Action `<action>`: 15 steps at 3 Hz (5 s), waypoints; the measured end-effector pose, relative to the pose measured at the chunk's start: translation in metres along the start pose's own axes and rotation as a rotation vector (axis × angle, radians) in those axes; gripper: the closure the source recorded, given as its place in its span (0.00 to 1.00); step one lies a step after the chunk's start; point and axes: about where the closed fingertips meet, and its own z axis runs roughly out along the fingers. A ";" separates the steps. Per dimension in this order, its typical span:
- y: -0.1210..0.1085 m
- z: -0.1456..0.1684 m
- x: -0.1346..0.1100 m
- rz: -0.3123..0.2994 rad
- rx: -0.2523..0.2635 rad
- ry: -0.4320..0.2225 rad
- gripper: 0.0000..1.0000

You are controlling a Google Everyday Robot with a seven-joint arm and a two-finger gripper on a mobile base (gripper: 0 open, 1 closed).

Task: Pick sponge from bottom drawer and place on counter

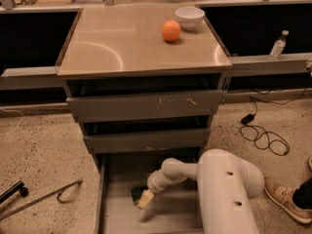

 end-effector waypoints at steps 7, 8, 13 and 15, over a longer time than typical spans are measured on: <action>0.004 0.056 0.010 -0.059 -0.033 0.096 0.00; 0.005 0.060 0.013 -0.062 -0.024 0.116 0.00; 0.009 0.058 0.010 -0.062 -0.042 0.103 1.00; 0.037 -0.015 -0.034 -0.079 -0.117 0.058 1.00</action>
Offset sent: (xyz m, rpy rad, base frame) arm -0.0229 -0.0100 -0.0439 -0.0168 0.0655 0.0320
